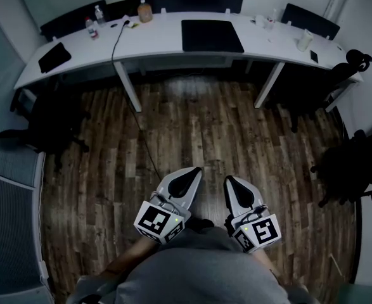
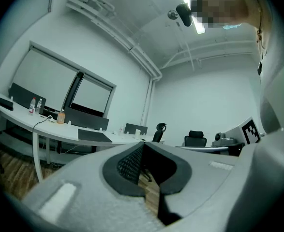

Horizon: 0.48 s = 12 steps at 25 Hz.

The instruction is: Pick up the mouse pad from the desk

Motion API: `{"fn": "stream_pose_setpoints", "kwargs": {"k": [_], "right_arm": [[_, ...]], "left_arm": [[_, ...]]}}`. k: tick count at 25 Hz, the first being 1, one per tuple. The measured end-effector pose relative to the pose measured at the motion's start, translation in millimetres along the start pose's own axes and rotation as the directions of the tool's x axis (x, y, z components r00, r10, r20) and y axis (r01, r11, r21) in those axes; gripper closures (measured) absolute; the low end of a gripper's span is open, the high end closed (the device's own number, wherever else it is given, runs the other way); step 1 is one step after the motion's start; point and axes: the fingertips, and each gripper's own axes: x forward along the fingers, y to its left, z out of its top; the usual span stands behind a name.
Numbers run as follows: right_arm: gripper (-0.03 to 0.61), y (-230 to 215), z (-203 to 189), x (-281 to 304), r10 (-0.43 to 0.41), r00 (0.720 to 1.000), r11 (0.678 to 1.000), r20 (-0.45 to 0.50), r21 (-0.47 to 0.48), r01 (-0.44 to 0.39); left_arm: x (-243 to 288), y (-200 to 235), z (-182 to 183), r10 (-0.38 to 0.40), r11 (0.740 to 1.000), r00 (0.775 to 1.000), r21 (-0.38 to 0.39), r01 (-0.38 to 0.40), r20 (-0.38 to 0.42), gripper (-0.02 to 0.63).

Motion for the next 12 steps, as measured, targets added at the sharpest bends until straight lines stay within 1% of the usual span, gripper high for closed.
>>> {"fn": "stream_pose_setpoints", "kwargs": {"k": [3, 6, 8, 12], "right_arm": [[0.583, 12.0, 0.1, 1.6, -0.023, 1.000, 1.000, 0.019, 0.018, 0.022], [0.583, 20.0, -4.6, 3.4, -0.039, 0.999, 0.999, 0.010, 0.034, 0.039], [0.583, 21.2, -6.5, 3.4, -0.048, 0.999, 0.998, 0.000, 0.036, 0.048], [0.583, 17.6, -3.0, 1.1, -0.068, 0.998, 0.997, 0.005, 0.032, 0.068]], "left_arm": [[-6.5, 4.9, 0.8, -0.007, 1.000, 1.000, 0.000, 0.007, 0.005, 0.612], [-9.6, 10.4, -4.4, -0.016, 1.000, 1.000, 0.003, 0.016, -0.003, 0.612], [-10.2, 11.3, -10.5, -0.025, 1.000, 1.000, 0.003, 0.025, -0.016, 0.612], [-7.0, 8.0, -9.7, -0.043, 0.999, 0.999, -0.004, 0.043, -0.010, 0.612]]}}
